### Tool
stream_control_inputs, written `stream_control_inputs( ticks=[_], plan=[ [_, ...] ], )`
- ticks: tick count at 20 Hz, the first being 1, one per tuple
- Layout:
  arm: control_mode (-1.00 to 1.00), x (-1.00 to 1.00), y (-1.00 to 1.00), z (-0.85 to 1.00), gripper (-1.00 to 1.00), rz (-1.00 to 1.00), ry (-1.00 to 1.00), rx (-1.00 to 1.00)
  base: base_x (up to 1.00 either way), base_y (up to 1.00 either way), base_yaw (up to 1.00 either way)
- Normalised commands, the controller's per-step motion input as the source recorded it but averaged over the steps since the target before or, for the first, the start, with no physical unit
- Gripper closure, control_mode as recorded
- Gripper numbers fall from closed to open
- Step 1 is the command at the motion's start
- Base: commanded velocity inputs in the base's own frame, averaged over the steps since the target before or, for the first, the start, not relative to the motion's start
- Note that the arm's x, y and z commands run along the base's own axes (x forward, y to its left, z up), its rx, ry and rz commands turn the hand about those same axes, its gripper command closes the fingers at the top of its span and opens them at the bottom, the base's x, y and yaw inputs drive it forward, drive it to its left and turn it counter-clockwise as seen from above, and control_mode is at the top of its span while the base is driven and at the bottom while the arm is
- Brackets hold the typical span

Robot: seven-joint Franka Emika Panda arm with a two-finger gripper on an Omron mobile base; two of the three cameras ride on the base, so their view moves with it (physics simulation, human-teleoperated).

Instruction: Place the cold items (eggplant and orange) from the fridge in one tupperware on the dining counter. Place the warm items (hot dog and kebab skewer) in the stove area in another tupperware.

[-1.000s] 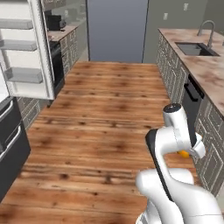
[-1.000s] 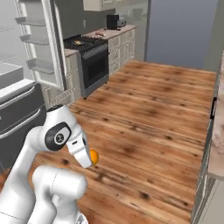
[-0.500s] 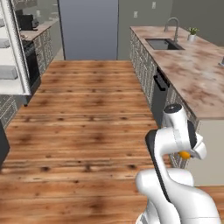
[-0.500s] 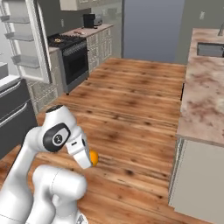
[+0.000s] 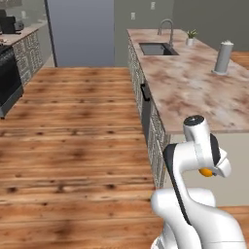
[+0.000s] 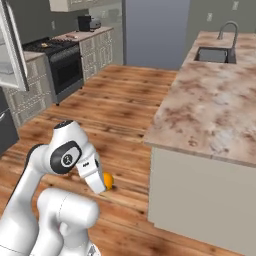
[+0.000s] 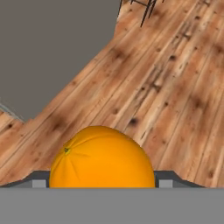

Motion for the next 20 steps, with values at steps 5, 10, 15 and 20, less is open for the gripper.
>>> stream_control_inputs(
  ticks=[5,10,15,20],
  plan=[
    [1.00,0.00,0.00,0.00,1.00,0.00,0.00,0.00,0.00,-1.00,-0.01],
    [1.00,0.00,0.00,0.00,1.00,0.00,0.00,0.00,0.00,-1.00,0.00],
    [1.00,0.00,0.00,0.00,1.00,0.00,0.00,0.00,0.00,-1.00,-0.03],
    [1.00,0.00,0.00,0.00,1.00,0.00,0.00,0.00,0.00,-1.00,-0.02]
  ],
)
